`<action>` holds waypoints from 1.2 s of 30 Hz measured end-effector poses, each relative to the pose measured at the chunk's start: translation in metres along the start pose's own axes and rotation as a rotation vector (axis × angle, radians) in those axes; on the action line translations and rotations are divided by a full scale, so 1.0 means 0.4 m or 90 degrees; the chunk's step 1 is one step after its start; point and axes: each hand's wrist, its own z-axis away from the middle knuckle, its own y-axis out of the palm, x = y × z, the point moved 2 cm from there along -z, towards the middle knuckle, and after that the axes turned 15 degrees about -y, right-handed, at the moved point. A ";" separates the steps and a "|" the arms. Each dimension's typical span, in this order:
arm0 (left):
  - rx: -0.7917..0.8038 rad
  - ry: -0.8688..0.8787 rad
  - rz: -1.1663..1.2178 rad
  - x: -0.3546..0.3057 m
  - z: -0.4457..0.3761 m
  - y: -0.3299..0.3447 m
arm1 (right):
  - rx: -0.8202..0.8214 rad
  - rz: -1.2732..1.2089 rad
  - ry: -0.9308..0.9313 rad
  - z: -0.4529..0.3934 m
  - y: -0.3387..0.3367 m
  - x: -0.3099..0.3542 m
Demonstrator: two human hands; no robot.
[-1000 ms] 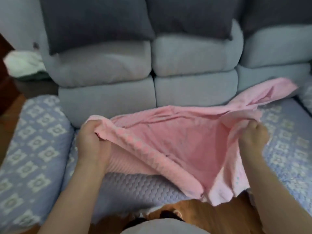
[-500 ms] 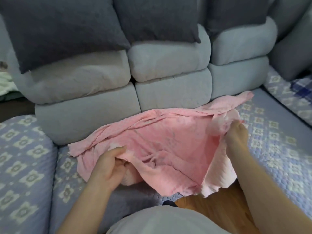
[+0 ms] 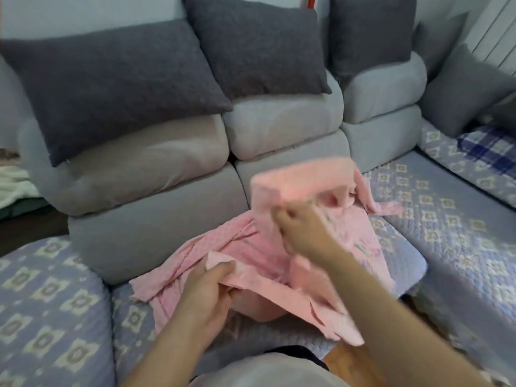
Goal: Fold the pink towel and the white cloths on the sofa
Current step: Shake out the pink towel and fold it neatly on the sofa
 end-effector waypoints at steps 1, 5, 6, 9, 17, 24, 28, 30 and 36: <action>-0.002 -0.014 0.000 0.001 -0.002 -0.016 | 0.023 -0.043 0.046 0.055 0.076 -0.032; -0.021 -0.081 0.015 0.019 -0.010 -0.059 | 0.020 0.003 0.111 0.178 0.249 -0.161; -0.029 -0.092 0.015 0.021 -0.014 -0.065 | 0.019 0.018 0.097 0.195 0.257 -0.168; -0.028 -0.101 -0.014 0.018 -0.022 -0.072 | -0.073 0.011 0.057 0.210 0.240 -0.158; -0.003 -0.072 -0.120 0.005 -0.004 -0.062 | 0.012 0.092 -0.186 0.221 0.289 -0.022; -0.010 0.000 -0.143 -0.029 0.006 -0.068 | -0.017 0.081 -0.180 0.198 0.327 -0.032; 0.029 -0.032 -0.102 -0.040 0.013 -0.068 | -0.137 0.014 -0.061 0.166 0.277 -0.048; 0.019 -0.044 -0.077 -0.046 0.019 -0.080 | -0.330 -0.038 0.145 0.130 0.188 -0.109; 0.005 -0.069 -0.071 -0.050 0.019 -0.080 | -0.456 0.137 0.035 0.104 0.070 -0.052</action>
